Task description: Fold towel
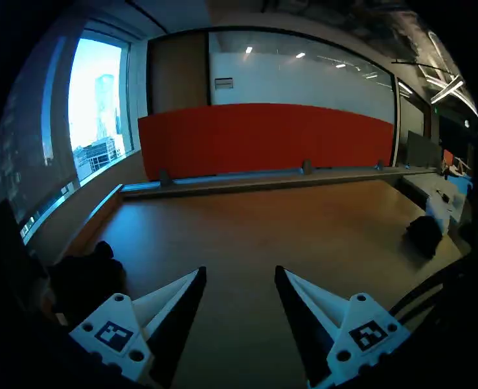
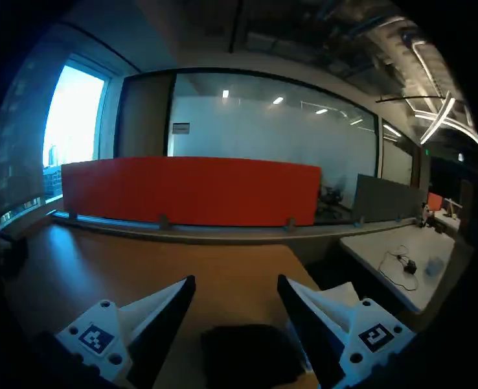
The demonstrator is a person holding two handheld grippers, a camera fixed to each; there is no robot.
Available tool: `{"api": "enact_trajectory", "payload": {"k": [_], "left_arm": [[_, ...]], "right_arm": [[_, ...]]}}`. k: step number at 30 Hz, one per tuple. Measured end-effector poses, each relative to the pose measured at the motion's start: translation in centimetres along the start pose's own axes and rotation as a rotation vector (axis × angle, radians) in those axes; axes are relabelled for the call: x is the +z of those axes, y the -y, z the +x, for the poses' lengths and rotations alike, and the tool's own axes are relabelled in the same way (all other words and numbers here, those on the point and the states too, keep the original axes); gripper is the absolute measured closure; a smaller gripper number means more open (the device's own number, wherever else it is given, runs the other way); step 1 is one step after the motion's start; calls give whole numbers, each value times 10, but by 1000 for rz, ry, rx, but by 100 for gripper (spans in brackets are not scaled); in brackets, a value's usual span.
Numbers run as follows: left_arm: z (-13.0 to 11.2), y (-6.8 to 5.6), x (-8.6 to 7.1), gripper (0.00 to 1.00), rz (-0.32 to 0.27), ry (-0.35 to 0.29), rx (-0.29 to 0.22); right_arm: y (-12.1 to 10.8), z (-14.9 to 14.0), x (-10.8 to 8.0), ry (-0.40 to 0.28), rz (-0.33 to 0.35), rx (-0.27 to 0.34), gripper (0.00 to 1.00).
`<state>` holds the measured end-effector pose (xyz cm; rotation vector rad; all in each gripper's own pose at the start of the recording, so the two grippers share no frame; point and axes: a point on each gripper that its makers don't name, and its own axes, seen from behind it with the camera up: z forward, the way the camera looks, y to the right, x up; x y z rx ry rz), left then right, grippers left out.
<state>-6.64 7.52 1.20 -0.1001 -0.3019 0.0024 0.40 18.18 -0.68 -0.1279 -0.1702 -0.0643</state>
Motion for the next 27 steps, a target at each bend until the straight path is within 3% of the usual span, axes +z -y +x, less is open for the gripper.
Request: {"api": "enact_trajectory", "payload": {"k": [14,27], "left_arm": [[38,19,5,23,31,-128,-28],[45,24,8,23,22,-163,-36]], "right_arm": [[91,35,5,-74,81,-11,2],[158,47,8,-87,128,10,2]]}}
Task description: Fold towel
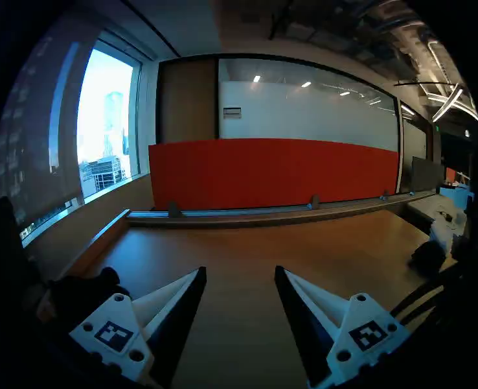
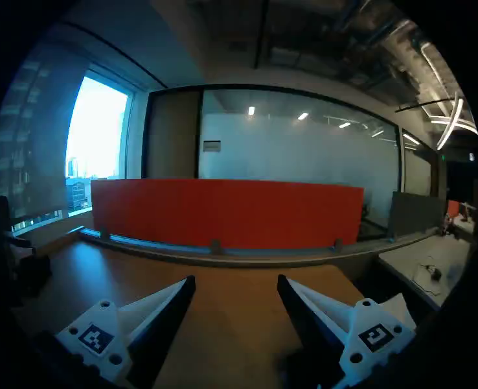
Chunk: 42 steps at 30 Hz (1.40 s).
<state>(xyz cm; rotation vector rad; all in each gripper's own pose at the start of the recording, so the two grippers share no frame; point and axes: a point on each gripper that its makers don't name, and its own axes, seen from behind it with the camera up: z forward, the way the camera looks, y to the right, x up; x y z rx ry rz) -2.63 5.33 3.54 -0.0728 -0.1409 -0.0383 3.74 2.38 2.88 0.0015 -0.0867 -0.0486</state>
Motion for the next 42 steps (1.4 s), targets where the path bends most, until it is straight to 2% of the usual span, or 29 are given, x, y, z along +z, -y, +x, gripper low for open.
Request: {"api": "enact_trajectory", "payload": {"k": [9,14,20,29,42], "left_arm": [[8,2,1,23,0,-34,-18],[5,-1,4,23,-1,-33,-26],[8,-4,7,23,-8,-64,-40],[-2,-2,9,23,1,-90,-32],[-33,11,15,23,39,-135,-49]], "right_arm": [[16,5,5,0,14,1,2],[22,9,5,1,23,-6,2],[27,12,7,6,21,-6,2],[46,23,5,9,44,2,2],[69,22,-3,12,71,7,2]]}}
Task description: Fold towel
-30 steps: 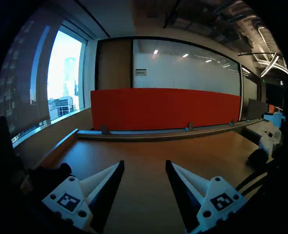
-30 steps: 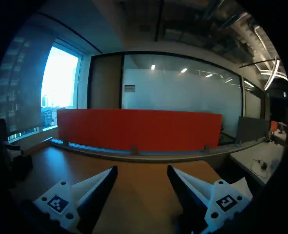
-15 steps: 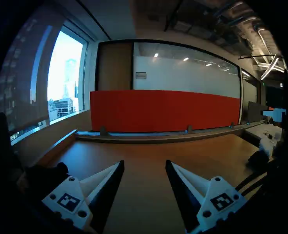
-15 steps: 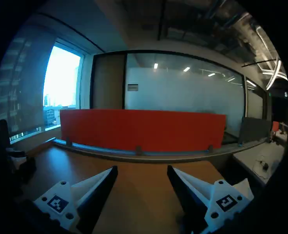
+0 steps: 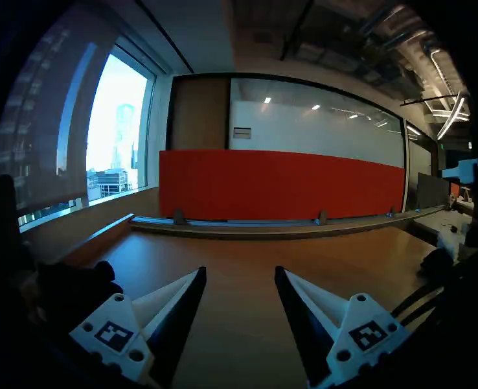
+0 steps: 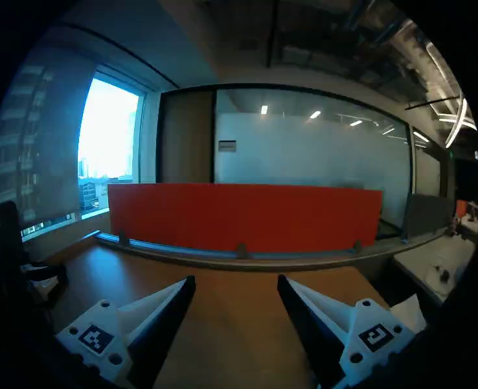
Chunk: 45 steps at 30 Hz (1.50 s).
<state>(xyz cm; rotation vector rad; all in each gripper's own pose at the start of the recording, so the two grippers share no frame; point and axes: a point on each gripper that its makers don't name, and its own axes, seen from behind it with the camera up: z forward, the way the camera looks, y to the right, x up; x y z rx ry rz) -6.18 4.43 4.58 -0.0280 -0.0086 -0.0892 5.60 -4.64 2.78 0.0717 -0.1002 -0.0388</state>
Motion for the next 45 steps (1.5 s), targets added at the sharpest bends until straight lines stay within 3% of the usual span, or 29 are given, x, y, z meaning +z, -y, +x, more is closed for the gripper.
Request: {"api": "enact_trajectory", "payload": {"k": [12,20,26,45], "left_arm": [[-31,17,1,23,29,-52,16],[-51,33,3,23,59,-81,25],[-67,35,2,23,61,-85,11],[-79,39,4,23,62,-102,25]], "right_arm": [[19,-9,3,-19,17,-12,2],[19,-20,5,-26,7,-29,2],[22,-31,5,-25,10,-27,2],[21,-48,-1,-7,12,-49,2]]}}
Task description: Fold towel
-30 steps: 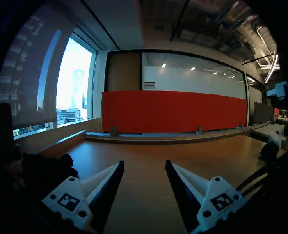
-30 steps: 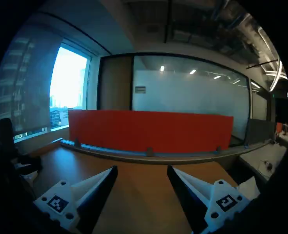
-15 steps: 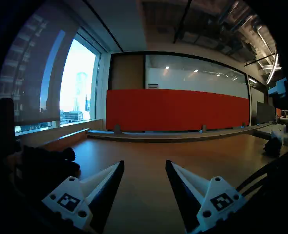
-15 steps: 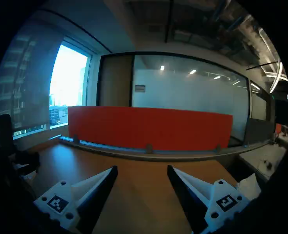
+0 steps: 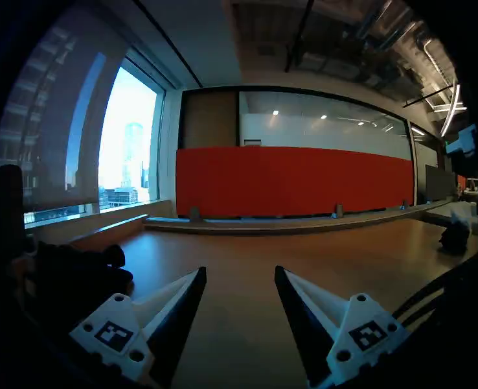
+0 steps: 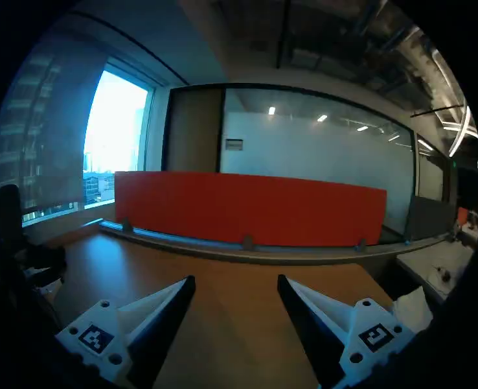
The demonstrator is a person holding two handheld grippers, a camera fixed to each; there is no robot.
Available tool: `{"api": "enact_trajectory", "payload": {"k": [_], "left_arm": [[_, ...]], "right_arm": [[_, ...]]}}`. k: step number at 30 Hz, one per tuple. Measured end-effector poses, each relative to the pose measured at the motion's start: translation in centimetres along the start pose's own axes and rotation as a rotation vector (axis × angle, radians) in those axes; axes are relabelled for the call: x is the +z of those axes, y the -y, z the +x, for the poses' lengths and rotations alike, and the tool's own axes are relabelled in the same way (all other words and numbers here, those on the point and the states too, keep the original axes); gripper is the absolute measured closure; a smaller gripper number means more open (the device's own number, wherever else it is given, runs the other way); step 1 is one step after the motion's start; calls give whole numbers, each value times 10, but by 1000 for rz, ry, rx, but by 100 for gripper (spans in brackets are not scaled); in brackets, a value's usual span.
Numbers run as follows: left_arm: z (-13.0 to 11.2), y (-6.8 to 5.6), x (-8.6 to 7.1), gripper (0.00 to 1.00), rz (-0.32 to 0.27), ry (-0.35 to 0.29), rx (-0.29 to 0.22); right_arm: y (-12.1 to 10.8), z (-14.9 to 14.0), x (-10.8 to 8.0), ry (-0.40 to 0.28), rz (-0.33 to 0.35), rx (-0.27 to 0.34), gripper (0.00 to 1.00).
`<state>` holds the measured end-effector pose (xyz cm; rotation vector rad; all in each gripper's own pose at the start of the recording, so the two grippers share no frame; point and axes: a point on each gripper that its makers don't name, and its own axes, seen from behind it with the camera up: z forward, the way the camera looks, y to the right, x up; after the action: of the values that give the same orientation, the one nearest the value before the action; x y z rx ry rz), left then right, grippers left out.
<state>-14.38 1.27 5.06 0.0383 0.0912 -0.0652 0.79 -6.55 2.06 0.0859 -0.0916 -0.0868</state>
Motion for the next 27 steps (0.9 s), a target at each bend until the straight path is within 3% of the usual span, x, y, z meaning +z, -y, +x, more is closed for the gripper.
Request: {"api": "enact_trajectory", "payload": {"k": [15,24,27], "left_arm": [[6,0,-1,22,0,-25,4],[5,0,-1,23,1,-24,4],[4,0,-1,18,1,-24,4]], "right_arm": [[-4,-2,3,-3,-1,4,2],[-15,-2,4,-42,-18,16,2],[-23,1,4,-65,-34,13,1]]}}
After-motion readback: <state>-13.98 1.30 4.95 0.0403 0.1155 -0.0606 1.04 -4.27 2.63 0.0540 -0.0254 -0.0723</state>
